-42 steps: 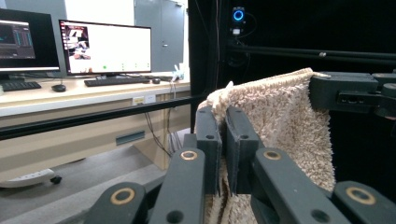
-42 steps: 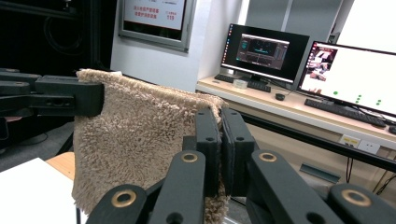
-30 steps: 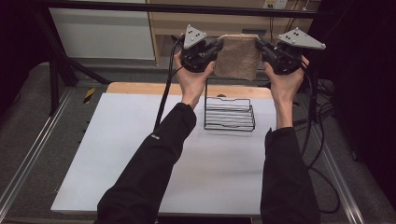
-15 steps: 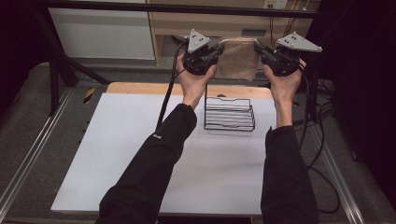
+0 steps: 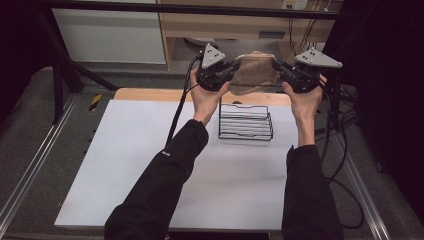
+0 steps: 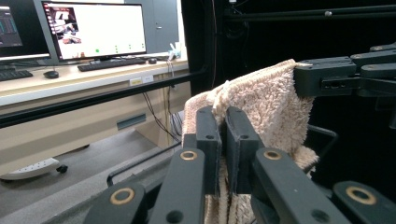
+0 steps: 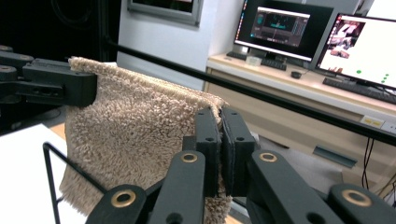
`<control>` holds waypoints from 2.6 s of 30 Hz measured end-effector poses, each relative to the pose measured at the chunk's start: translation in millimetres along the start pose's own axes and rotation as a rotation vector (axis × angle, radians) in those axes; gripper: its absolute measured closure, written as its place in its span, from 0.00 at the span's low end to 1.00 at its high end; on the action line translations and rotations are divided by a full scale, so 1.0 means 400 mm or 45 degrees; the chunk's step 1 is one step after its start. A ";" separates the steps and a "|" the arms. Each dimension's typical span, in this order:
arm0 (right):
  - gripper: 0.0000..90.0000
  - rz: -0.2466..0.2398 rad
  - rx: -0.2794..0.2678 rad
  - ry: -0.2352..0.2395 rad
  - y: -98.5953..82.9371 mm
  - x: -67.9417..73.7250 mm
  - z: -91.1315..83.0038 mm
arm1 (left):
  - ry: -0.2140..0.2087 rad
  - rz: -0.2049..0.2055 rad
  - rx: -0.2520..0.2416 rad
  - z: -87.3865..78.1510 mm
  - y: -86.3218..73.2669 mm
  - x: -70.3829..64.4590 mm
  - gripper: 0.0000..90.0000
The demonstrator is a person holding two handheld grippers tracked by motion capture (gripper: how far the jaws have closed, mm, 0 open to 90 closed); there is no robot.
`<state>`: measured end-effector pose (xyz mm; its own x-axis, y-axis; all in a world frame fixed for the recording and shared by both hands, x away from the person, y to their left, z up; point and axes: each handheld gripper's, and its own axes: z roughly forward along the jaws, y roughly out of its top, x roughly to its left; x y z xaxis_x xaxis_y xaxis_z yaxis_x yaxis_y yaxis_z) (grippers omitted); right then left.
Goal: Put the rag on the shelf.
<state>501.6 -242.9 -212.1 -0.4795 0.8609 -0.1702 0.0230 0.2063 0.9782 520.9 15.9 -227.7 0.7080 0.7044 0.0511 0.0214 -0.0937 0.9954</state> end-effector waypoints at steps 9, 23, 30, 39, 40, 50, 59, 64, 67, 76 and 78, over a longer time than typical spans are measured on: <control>0.96 -0.023 0.023 0.008 -0.016 0.010 -0.015 | -0.025 0.008 0.008 -0.011 -0.018 -0.009 0.94; 0.96 -0.060 0.033 0.040 -0.022 0.036 -0.048 | -0.065 0.009 0.038 -0.043 -0.038 -0.020 0.93; 0.96 -0.074 0.062 0.066 -0.037 0.050 -0.070 | -0.098 0.016 0.082 -0.058 -0.055 -0.030 0.93; 0.96 -0.075 0.071 0.107 -0.070 0.064 -0.095 | -0.106 0.056 0.155 -0.070 -0.074 -0.045 0.92; 0.96 -0.077 0.074 0.109 -0.074 0.065 -0.096 | -0.102 0.063 0.164 -0.069 -0.075 -0.046 0.92; 0.96 -0.090 0.080 0.108 -0.093 0.069 -0.094 | -0.125 0.015 0.201 -0.080 -0.061 -0.040 0.80; 0.96 -0.116 0.088 0.099 -0.095 0.072 -0.094 | -0.167 0.027 0.233 -0.066 -0.026 -0.057 0.84; 0.93 -0.102 0.089 0.108 -0.100 0.071 -0.097 | -0.172 0.050 0.273 -0.066 -0.045 -0.064 0.92; 0.87 -0.066 0.086 0.135 -0.097 0.069 -0.101 | -0.168 0.061 0.285 -0.067 -0.052 -0.063 0.93; 0.65 0.068 0.016 0.082 -0.039 0.054 -0.099 | -0.151 0.120 0.313 -0.062 -0.060 -0.071 0.94; 0.62 0.108 0.046 0.042 -0.035 0.044 -0.083 | -0.152 0.125 0.315 -0.060 -0.064 -0.071 0.94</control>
<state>463.5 -246.1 -224.7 -0.5033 0.8602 -0.0821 0.0965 0.1503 0.9839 483.4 15.3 -252.6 0.7928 0.5973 0.1214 0.1103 -0.3364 0.9352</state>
